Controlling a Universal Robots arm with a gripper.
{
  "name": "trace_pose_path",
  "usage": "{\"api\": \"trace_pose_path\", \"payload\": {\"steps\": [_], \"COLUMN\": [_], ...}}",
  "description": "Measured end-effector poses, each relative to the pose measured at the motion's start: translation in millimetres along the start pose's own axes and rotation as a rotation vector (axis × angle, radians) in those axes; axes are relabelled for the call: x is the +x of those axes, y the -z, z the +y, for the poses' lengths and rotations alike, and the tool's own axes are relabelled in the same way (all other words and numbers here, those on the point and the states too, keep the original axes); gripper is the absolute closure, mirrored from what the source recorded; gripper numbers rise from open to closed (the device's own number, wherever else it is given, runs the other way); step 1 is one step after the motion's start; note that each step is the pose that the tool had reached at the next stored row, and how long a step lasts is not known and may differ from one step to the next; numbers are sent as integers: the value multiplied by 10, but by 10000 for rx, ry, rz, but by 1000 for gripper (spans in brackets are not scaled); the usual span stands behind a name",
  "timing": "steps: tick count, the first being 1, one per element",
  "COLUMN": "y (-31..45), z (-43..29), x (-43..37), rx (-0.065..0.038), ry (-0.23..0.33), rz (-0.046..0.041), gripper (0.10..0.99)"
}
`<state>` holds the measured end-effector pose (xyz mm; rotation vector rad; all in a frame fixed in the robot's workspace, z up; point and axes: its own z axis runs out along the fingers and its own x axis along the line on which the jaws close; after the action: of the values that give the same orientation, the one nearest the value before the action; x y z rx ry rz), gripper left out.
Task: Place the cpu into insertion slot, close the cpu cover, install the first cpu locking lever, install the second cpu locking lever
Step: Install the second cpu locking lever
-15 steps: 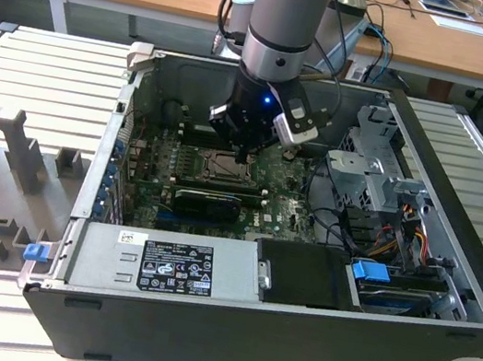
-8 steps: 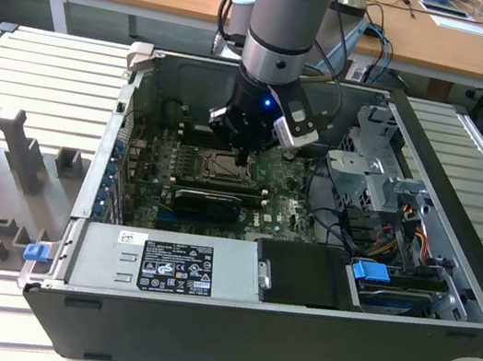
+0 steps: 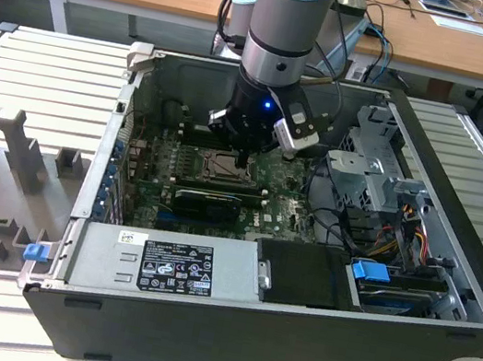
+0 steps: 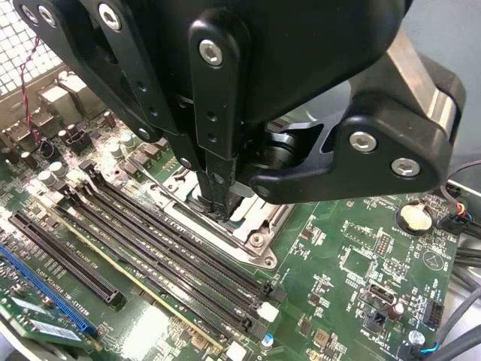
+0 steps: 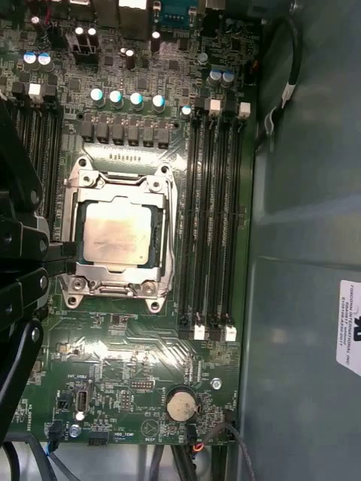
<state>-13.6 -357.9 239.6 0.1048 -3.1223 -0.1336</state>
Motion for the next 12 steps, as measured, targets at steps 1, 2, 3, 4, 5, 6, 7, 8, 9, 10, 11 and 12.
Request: {"api": "trace_pose_path", "payload": {"steps": [1,2,3,4,5,6,7,8,9,10,11,12], "y": [0,1,1,1,1,2,2,2,3,7,14,26], "z": [-3,-9,-12,-17,-22,-26,-31,-33,-36,-37,-37,-37], "x": [0,0,1,1,1,1,2,2,2,2,2,3], "rx": [1,1,0,1,0,1,1,15,19,25,30,31], "ry": [0,1,0,1,2,1,0,-1,0,0,0,0], "rz": [0,0,0,1,0,0,0,1,2,3,3,3], "gripper": [980,980,980,980,980,980,980,980,980,980,980,980]}}
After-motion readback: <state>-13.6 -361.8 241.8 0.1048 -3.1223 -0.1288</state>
